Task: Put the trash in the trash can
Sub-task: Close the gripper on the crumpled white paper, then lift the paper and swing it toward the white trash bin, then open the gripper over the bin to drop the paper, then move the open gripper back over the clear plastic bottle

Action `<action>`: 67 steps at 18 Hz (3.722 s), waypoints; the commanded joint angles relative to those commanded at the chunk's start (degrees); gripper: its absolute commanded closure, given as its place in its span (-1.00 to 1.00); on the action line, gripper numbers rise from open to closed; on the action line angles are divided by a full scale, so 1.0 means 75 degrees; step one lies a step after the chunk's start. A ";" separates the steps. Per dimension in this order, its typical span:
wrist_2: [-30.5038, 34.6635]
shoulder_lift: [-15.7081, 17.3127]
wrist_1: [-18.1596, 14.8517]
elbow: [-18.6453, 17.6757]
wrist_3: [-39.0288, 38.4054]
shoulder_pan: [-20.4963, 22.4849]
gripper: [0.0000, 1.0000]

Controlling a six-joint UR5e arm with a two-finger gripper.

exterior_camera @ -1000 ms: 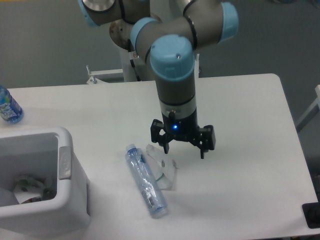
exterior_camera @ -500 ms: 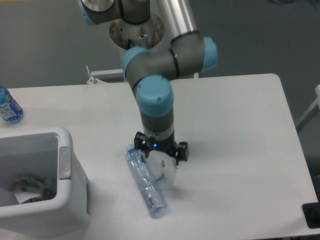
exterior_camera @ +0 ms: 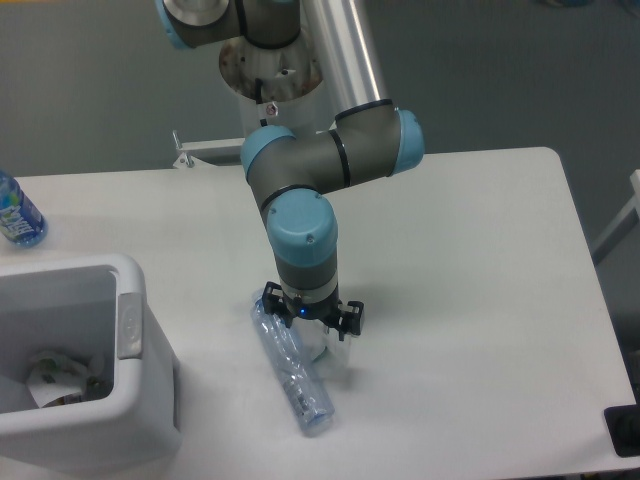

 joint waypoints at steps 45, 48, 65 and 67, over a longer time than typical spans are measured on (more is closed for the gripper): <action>-0.5133 0.1653 0.0105 0.2438 -0.4512 -0.1488 0.15; -0.5121 0.1559 0.0433 0.2437 -0.4488 -0.1523 -1.00; -0.2886 0.0869 0.0434 0.2215 -0.4608 -0.0258 -1.00; -0.2369 0.0564 0.0422 0.2168 -0.4302 -0.0223 -1.00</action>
